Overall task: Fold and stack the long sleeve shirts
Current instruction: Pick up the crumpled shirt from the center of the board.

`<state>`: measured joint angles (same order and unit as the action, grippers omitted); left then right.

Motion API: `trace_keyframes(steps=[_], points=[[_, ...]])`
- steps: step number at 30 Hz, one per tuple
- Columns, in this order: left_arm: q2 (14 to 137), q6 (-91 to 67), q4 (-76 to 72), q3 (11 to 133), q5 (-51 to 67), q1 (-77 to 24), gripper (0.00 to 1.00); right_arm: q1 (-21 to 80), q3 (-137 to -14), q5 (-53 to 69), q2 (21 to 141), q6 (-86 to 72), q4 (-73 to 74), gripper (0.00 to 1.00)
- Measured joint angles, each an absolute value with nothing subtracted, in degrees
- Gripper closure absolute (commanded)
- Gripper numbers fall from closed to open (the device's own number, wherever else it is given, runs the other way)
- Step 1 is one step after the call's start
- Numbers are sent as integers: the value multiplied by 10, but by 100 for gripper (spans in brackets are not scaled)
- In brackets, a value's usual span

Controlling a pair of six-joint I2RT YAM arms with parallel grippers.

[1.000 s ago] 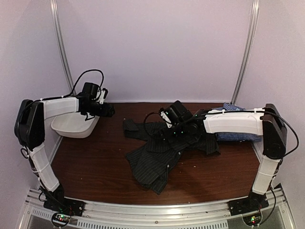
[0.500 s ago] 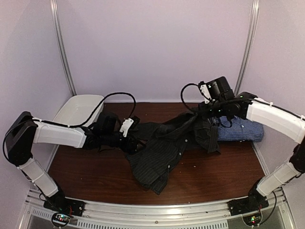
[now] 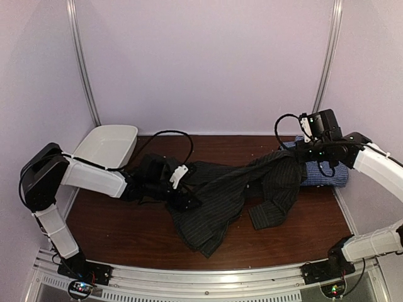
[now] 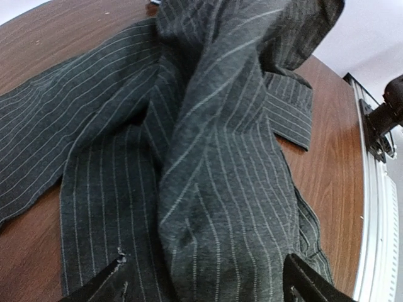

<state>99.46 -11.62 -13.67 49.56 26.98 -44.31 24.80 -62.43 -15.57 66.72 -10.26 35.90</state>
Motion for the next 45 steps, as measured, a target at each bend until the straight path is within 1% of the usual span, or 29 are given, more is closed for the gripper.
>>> trace_keyframes(steps=[9,10,12,14,17,20,22,23,29,34,37,40,45], points=[[1043,-38,-121,543,343,-449,18,225,-622,-157,648,-105,376,100],[1050,-30,-118,550,350,-449,19,218,-622,-158,644,-105,378,100],[1063,-18,-114,566,359,-449,24,210,-622,-161,638,-107,382,100],[1079,-10,-106,585,367,-448,34,201,-622,-166,630,-108,385,100],[1095,-4,-91,606,378,-448,53,188,-622,-170,616,-109,389,100],[1097,-6,-85,610,386,-446,76,178,-622,-171,602,-109,390,100],[1096,-12,-84,610,393,-445,96,175,-622,-171,599,-109,390,100],[1095,-16,-84,610,397,-444,100,173,-622,-171,599,-109,390,100],[1065,-26,-69,614,396,-441,100,170,-623,-168,602,-109,388,100],[1001,-40,-22,634,352,-425,100,169,-657,-146,618,-106,393,100],[938,-53,17,671,292,-397,100,169,-708,-114,627,-99,392,100],[874,-59,50,731,206,-373,100,169,-771,-60,631,-90,389,100],[804,-49,73,823,93,-362,100,169,-873,4,646,-78,390,100]])
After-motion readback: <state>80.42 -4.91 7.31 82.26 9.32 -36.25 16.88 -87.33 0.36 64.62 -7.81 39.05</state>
